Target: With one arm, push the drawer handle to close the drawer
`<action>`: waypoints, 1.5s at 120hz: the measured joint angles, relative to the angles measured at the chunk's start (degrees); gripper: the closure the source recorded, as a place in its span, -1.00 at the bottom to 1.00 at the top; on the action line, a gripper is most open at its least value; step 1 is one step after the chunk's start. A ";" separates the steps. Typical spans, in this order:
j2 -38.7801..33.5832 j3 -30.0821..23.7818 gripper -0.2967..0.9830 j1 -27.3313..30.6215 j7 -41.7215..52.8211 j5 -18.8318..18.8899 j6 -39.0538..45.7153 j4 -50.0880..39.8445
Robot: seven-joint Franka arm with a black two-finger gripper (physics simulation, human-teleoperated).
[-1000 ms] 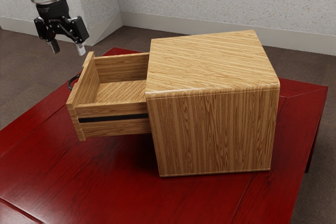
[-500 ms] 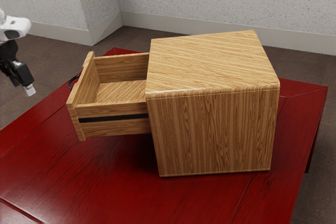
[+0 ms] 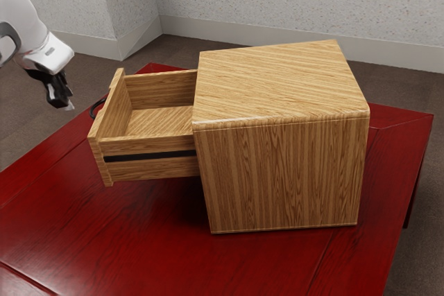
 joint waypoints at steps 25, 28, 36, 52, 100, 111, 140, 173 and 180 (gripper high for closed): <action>-0.19 -0.06 0.45 -0.01 8.05 -2.38 0.02 -1.94; -0.15 -0.08 0.47 -0.18 8.85 -2.55 -0.05 -1.98; 0.01 -0.14 0.50 -0.89 10.82 -3.14 -0.19 -2.03; 1.39 -0.41 0.55 -1.28 14.04 -5.61 -0.28 -2.02; 10.51 -4.49 0.53 -1.31 20.53 -15.01 3.49 0.34; 13.29 -5.71 0.52 -1.31 21.56 -18.12 4.88 1.82; 18.51 -8.99 0.49 -1.28 23.55 -25.14 9.36 3.47; 23.74 -12.54 0.49 -1.39 25.00 -31.43 12.85 5.70; 23.92 -12.94 0.49 -1.42 25.23 -32.15 13.41 5.80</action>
